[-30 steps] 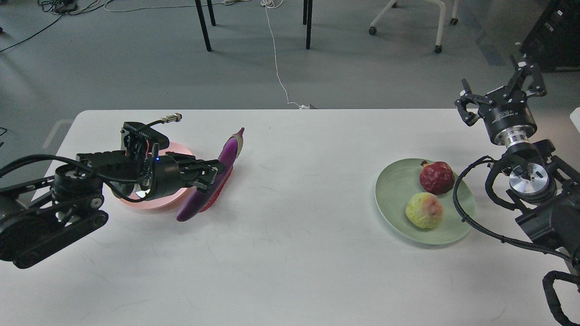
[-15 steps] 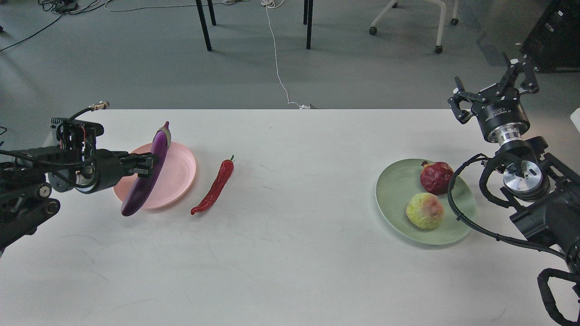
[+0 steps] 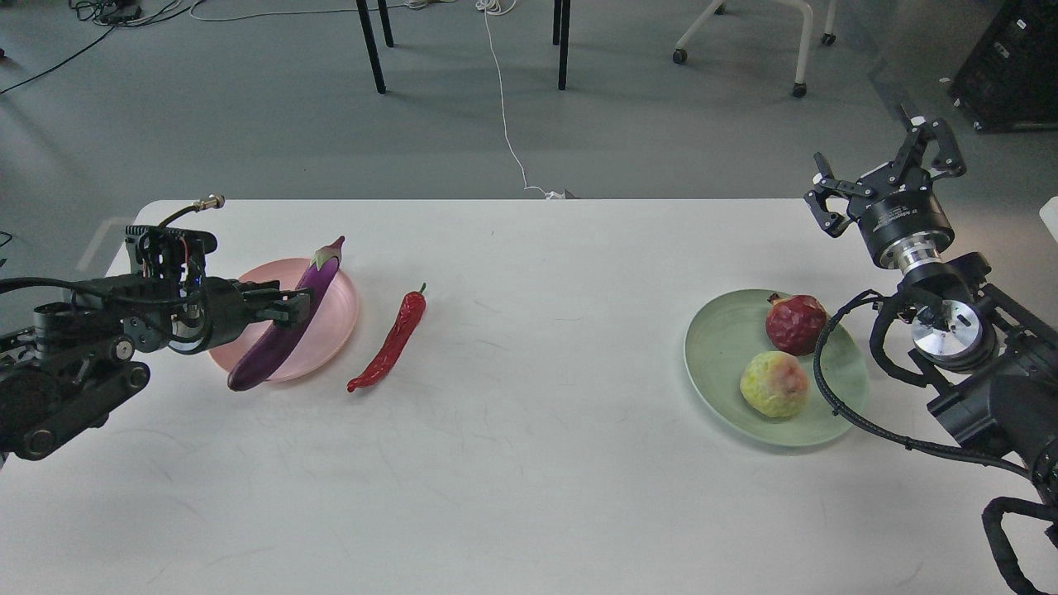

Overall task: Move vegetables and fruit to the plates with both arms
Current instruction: 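Move the left gripper to the red chili pepper and grasp it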

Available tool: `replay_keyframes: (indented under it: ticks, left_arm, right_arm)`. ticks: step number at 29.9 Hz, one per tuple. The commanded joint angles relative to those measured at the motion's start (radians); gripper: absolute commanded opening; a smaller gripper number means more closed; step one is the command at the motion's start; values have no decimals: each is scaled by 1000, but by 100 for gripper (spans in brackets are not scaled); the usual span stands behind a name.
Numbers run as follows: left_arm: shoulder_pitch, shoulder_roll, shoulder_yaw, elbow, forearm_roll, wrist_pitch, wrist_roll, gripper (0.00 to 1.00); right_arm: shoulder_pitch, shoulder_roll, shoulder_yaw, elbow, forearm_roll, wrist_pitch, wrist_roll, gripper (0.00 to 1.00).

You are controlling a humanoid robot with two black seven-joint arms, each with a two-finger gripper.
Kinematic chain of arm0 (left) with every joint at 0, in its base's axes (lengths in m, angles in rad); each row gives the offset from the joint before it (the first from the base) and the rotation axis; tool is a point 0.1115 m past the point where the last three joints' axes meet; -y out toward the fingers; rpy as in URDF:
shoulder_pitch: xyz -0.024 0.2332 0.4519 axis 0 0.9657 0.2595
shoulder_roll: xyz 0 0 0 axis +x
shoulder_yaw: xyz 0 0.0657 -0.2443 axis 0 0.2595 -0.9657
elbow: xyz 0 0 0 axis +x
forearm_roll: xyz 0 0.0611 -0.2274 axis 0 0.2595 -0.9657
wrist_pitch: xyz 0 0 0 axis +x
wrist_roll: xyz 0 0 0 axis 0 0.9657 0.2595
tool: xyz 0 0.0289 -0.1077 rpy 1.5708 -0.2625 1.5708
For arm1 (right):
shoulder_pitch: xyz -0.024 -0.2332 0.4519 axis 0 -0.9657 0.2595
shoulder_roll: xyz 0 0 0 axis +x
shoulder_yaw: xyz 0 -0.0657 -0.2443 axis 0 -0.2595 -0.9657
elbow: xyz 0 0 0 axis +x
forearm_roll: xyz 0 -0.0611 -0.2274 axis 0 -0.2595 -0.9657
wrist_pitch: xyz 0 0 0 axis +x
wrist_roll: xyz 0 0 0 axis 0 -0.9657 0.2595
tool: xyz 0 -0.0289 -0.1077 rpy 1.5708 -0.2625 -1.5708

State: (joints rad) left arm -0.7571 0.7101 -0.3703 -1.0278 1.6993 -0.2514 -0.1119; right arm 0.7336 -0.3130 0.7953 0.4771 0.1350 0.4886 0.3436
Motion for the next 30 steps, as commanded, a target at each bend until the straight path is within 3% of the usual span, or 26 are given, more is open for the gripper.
replay_keyframes:
  ticks: [1, 7, 10, 20, 30]
  left_arm:
    - [-59, -6, 1, -18, 6, -2, 0, 56]
    - [-48, -53, 19, -150, 40, -3, 3, 56]
    - [-42, -75, 97, -189, 146, 0, 24, 56]
    - [-13, -182, 143, -103, 177, 4, 90, 56]
    - [12, -195, 143, -60, 172, 4, 90, 53]
  right_arm:
    - [3, 0, -2, 0, 0, 0, 0, 99]
    - [9, -3, -2, 2, 0, 0, 0, 99]
    - [10, -8, -2, 0, 0, 0, 0, 99]
    - [10, -8, -1, 2, 0, 0, 0, 99]
    - [10, -3, -1, 2, 0, 0, 2, 99]
